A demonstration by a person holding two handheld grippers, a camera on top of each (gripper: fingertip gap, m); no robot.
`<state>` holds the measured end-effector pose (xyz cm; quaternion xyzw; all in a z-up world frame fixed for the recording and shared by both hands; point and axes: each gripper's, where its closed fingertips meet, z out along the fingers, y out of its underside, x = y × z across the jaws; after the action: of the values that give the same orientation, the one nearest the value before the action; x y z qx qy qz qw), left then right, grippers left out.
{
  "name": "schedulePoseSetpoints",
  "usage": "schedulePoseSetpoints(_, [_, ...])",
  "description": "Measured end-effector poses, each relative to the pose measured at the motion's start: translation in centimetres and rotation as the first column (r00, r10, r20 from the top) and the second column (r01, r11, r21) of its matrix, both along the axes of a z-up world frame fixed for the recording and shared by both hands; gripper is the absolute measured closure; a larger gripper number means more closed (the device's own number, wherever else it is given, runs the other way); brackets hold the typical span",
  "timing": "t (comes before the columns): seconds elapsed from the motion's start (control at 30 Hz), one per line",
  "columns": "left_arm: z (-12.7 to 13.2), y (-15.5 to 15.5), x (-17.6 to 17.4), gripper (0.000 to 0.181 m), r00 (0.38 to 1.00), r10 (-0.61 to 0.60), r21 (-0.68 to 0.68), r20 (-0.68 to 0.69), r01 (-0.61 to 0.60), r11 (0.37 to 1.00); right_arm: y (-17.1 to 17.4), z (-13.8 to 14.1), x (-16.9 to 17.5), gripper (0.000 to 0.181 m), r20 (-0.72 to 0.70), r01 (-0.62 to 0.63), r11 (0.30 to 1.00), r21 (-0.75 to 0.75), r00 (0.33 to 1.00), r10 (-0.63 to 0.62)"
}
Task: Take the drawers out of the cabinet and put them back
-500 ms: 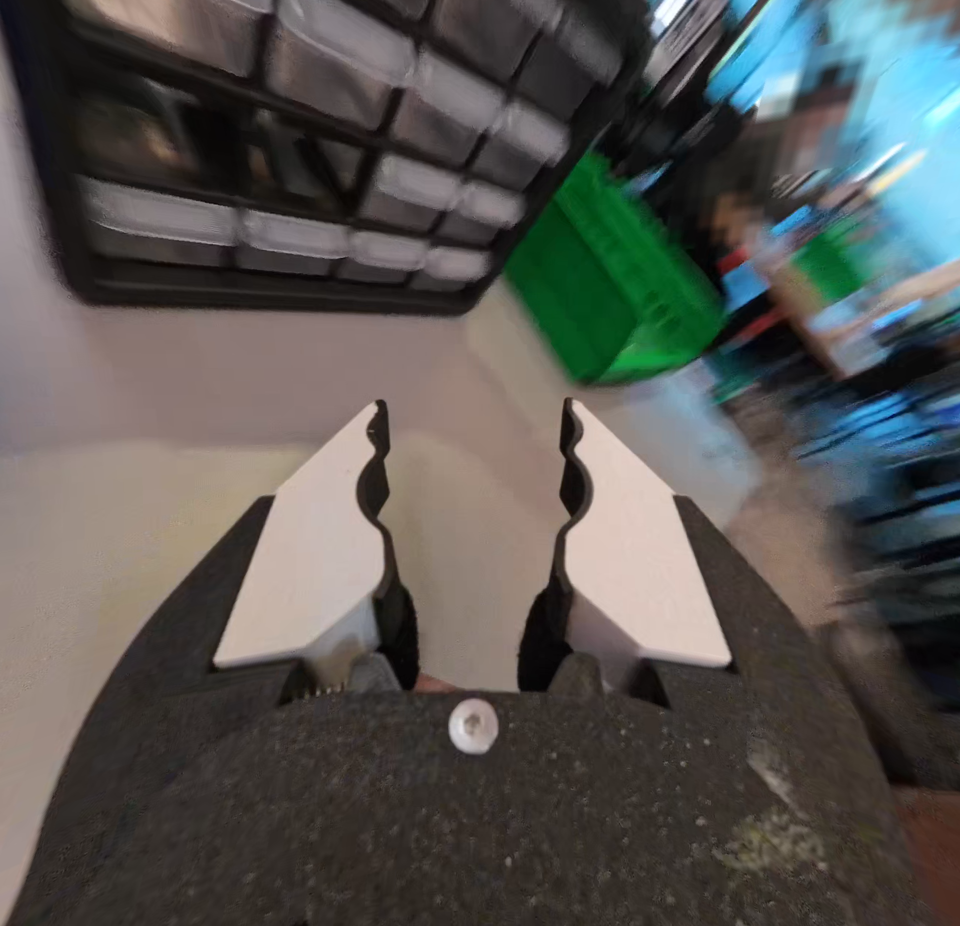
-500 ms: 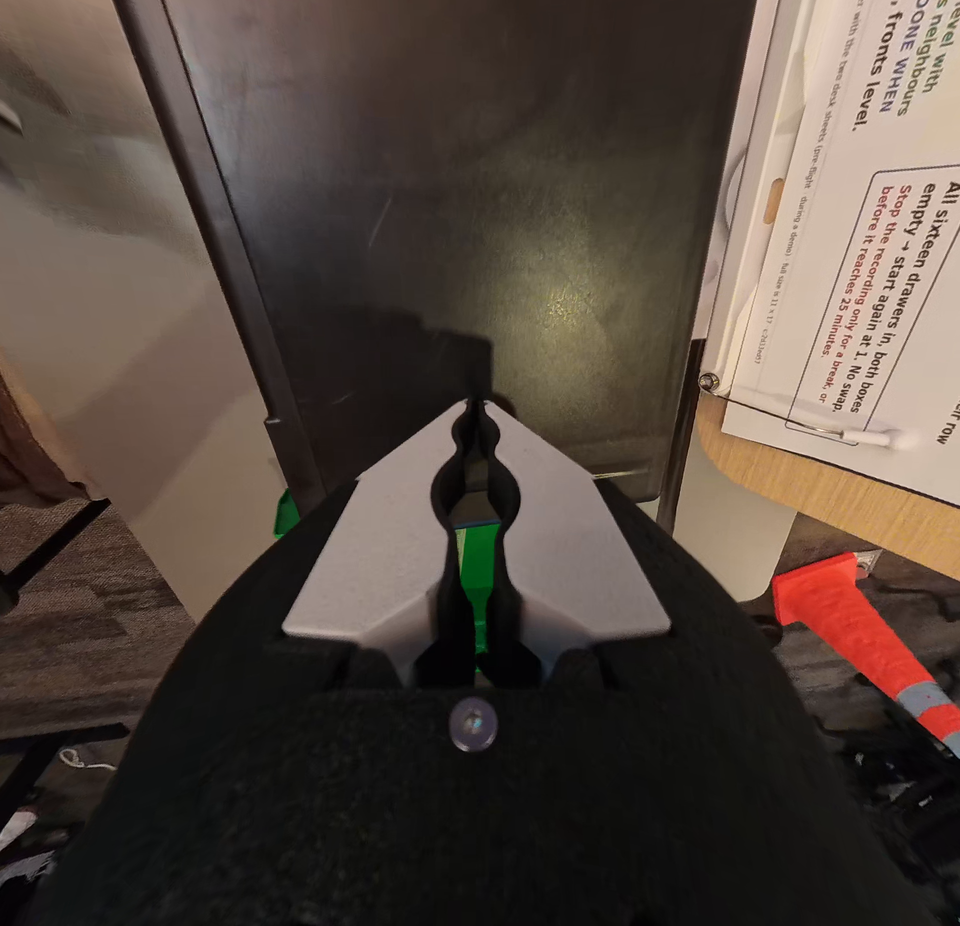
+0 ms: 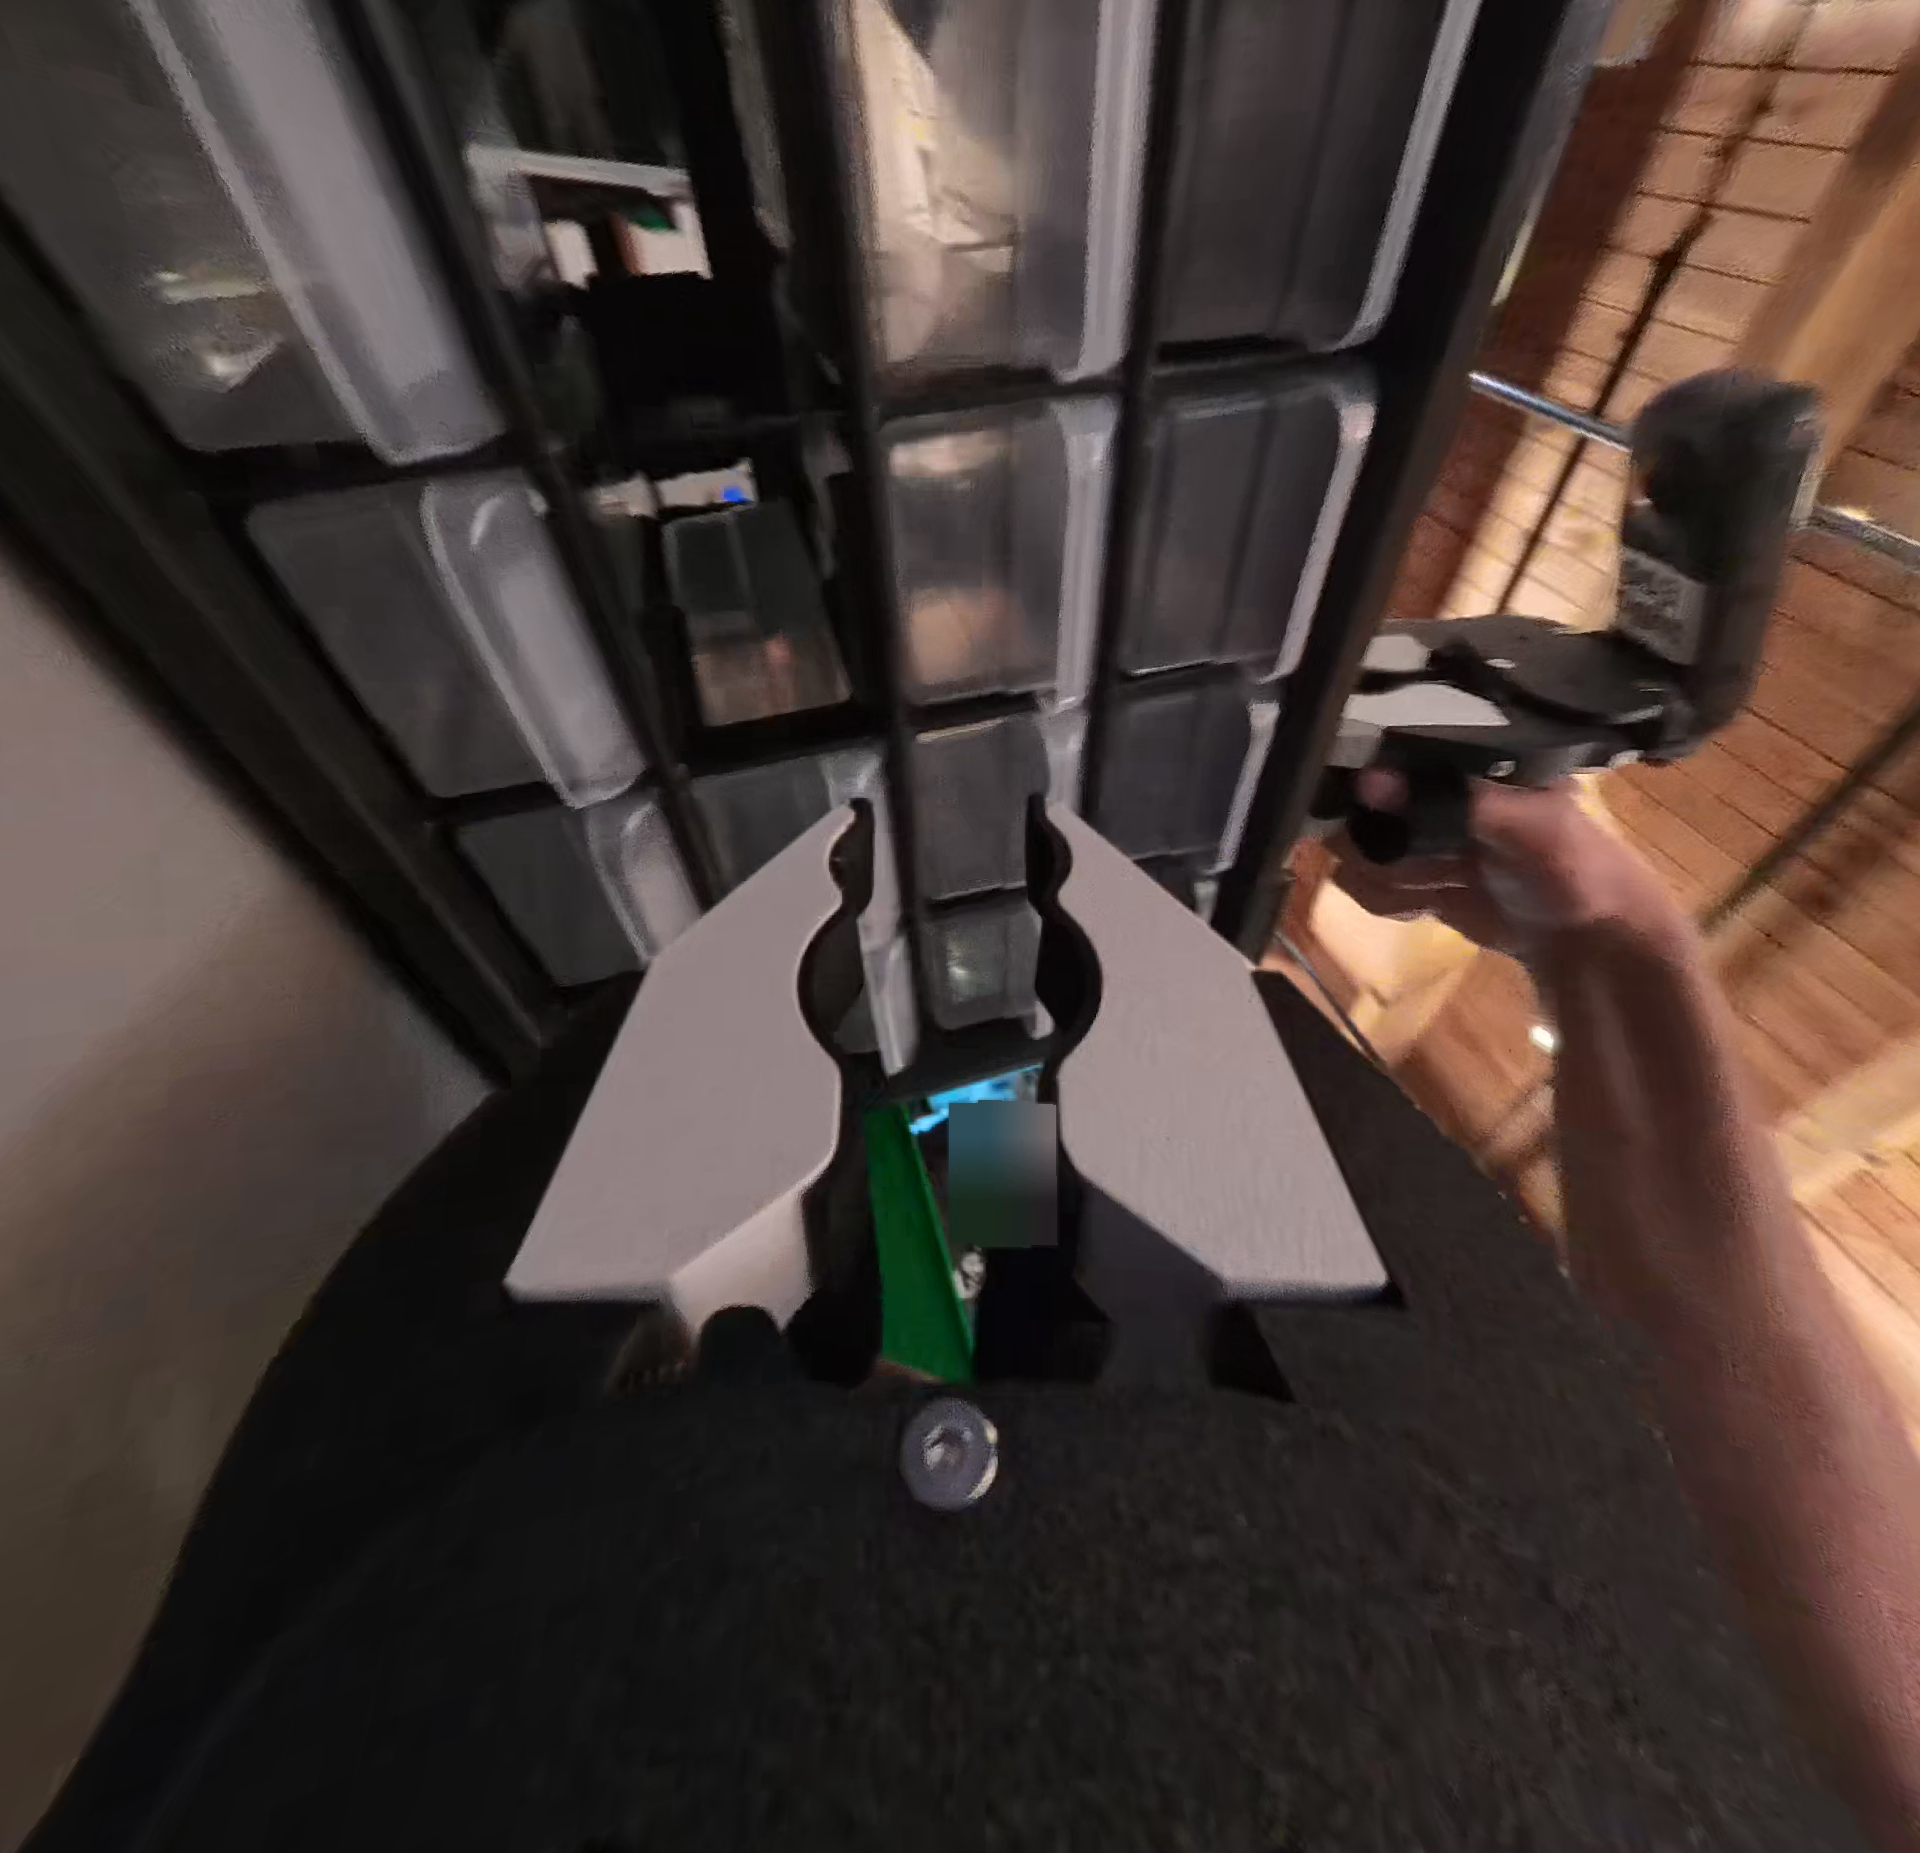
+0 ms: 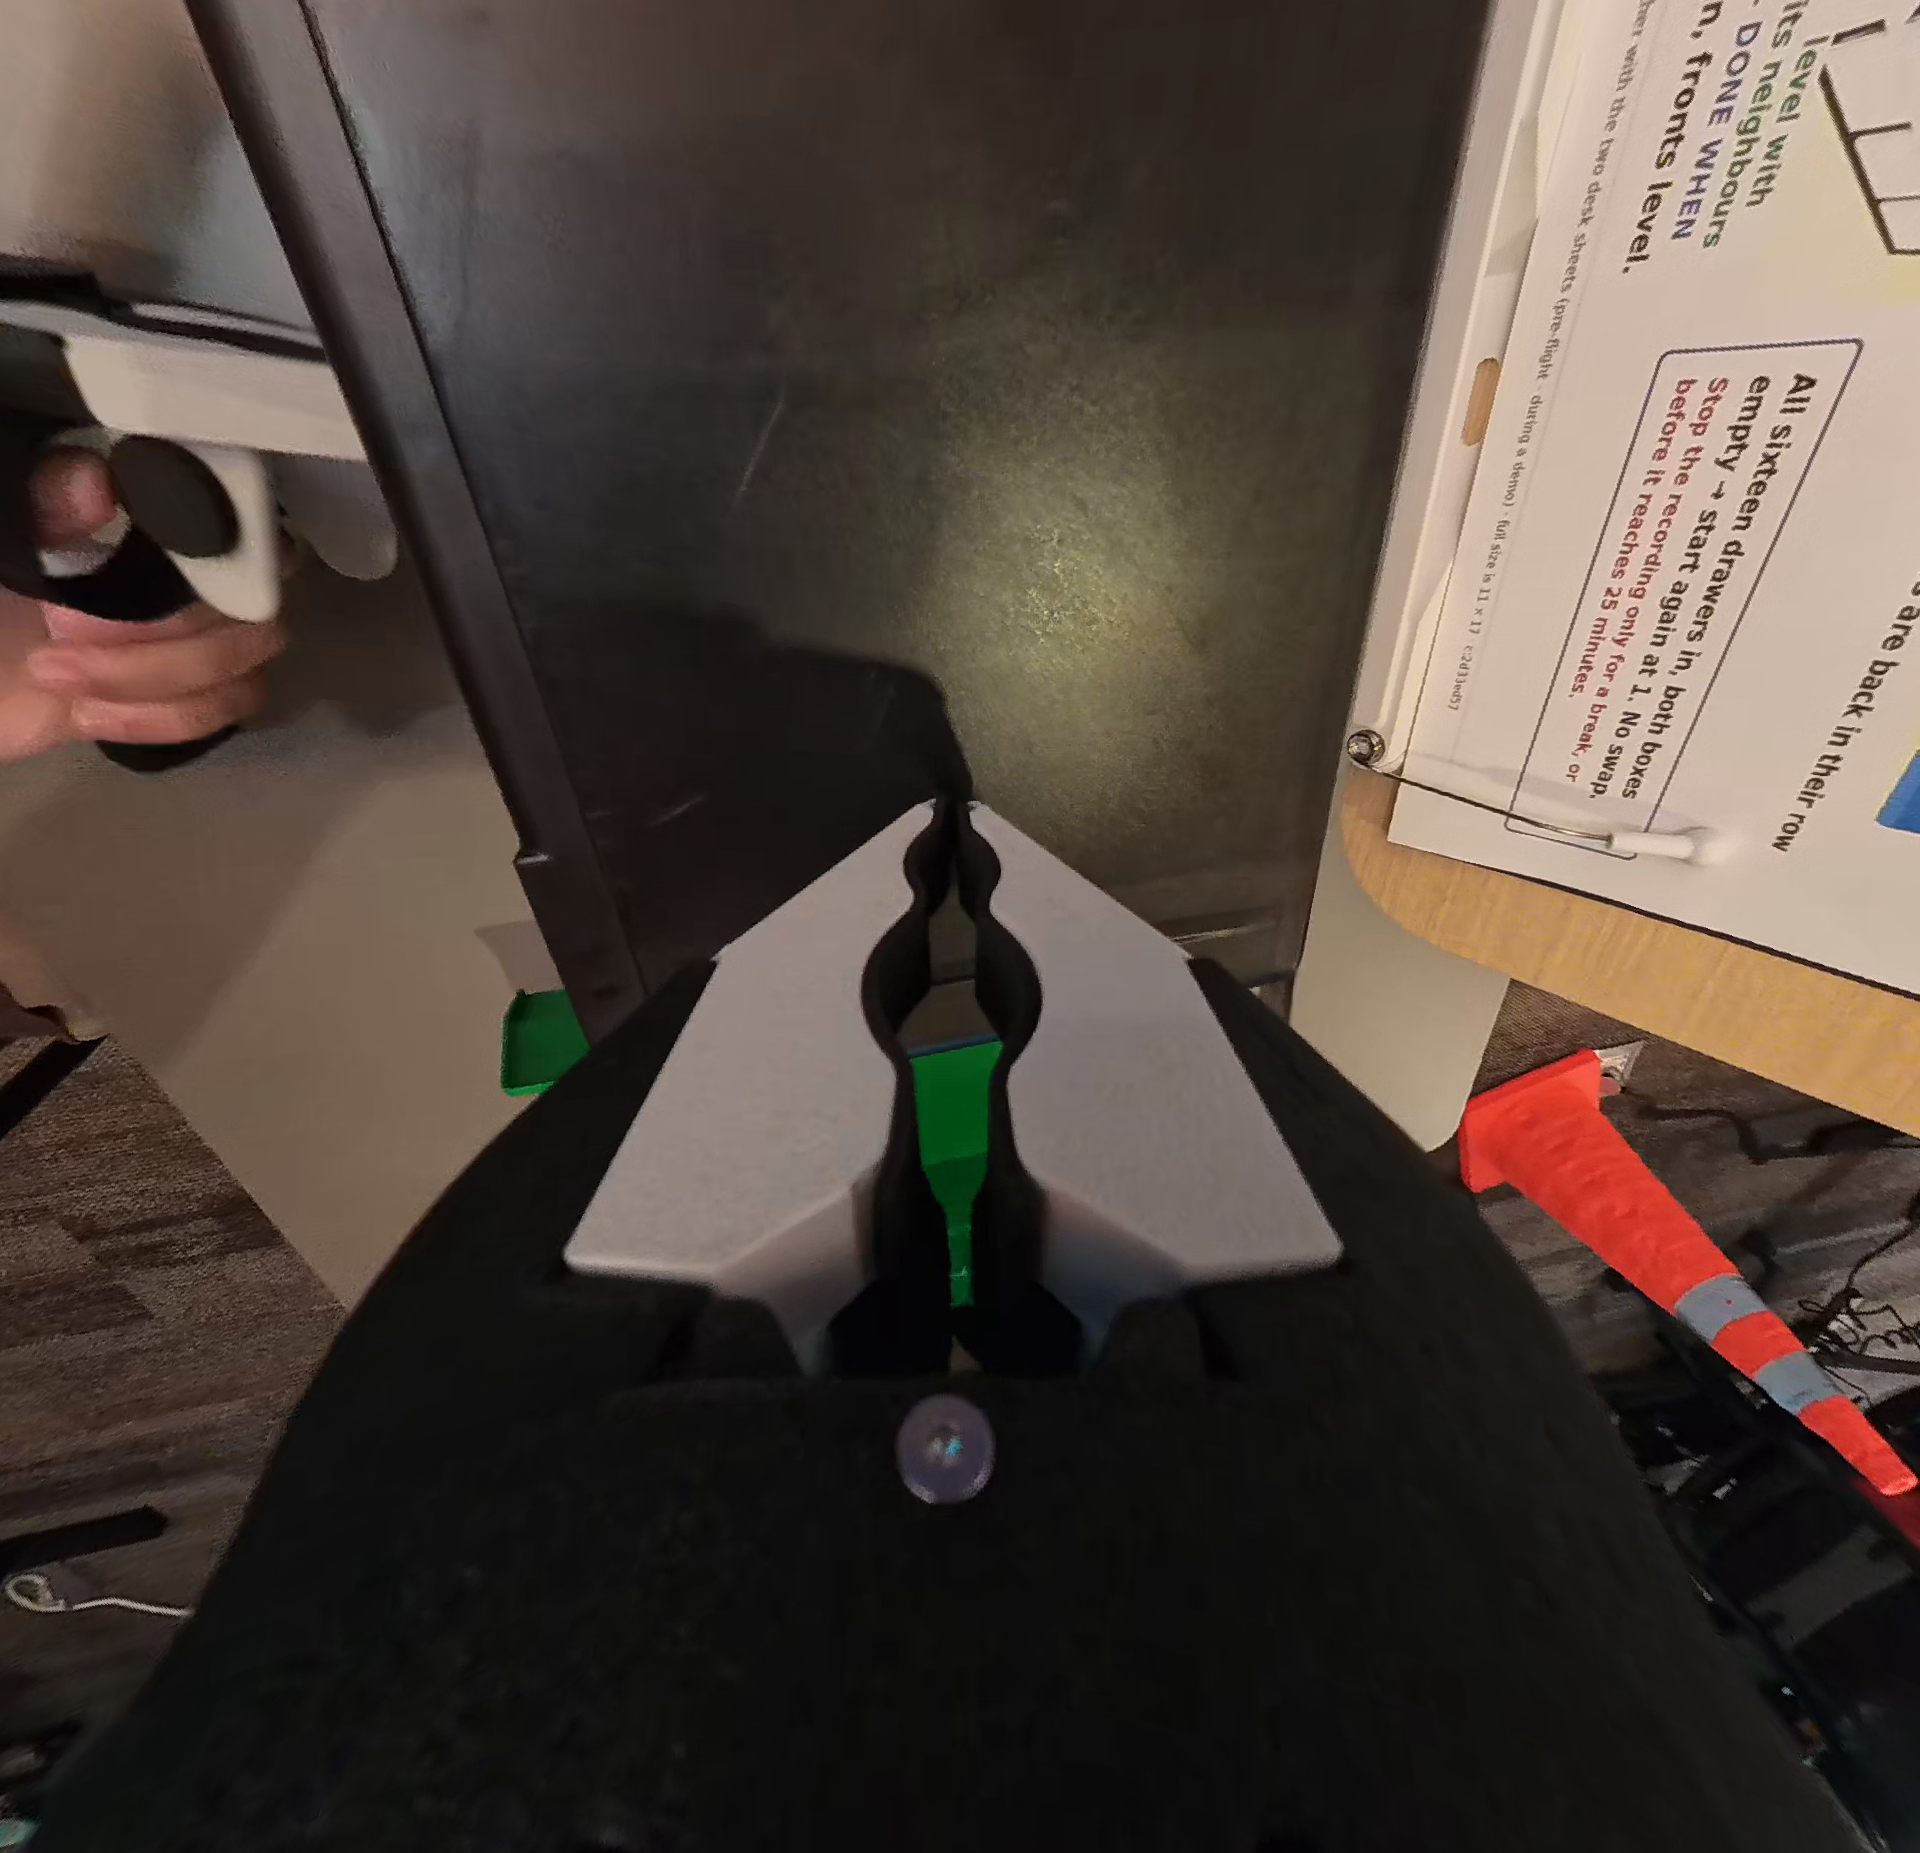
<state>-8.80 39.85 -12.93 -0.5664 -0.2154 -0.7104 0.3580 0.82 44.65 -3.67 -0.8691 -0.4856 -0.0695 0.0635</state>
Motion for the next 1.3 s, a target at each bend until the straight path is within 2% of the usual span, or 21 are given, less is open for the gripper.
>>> schedulePoseSetpoints(0.1, [-1.0,-0.5,1.6,0.154,0.999,0.016,-0.028,-0.052,-0.018,0.999,0.0,0.0,0.0,0.181,-0.006,0.003,1.0,-0.003,1.0,-0.003])
schedulePoseSetpoints(0.3, [-1.3,-0.4,3.8,0.154,0.999,-0.01,-0.021,-0.047,0.009,1.0,0.0,0.0,0.0,0.181,-0.042,0.007,1.0,-0.001,0.999,-0.007])
schedulePoseSetpoints(0.57, [-1.3,0.5,3.7,0.175,1.0,0.022,-0.023,-0.008,-0.022,0.999,0.0,0.0,0.0,0.181,-0.069,0.006,1.0,-0.016,0.998,-0.007])
schedulePoseSetpoints(0.8, [-1.2,0.1,3.6,0.177,0.999,-0.031,-0.024,0.018,0.032,0.999,-0.1,0.0,-0.1,0.181,-0.077,0.008,1.0,-0.014,0.997,-0.009])
schedulePoseSetpoints(1.07, [-1.1,-3.8,1.6,0.177,0.991,-0.133,-0.04,-0.002,0.133,0.99,0.0,0.0,-0.1,0.181,-0.138,0.03,1.0,0.008,0.99,-0.028])
schedulePoseSetpoints(1.3, [-0.9,-7.7,-1.0,0.178,0.98,-0.197,0.011,-0.019,0.198,0.98,0.0,0.0,0.0,0.181,-0.154,0.027,1.0,0.011,0.988,-0.025])
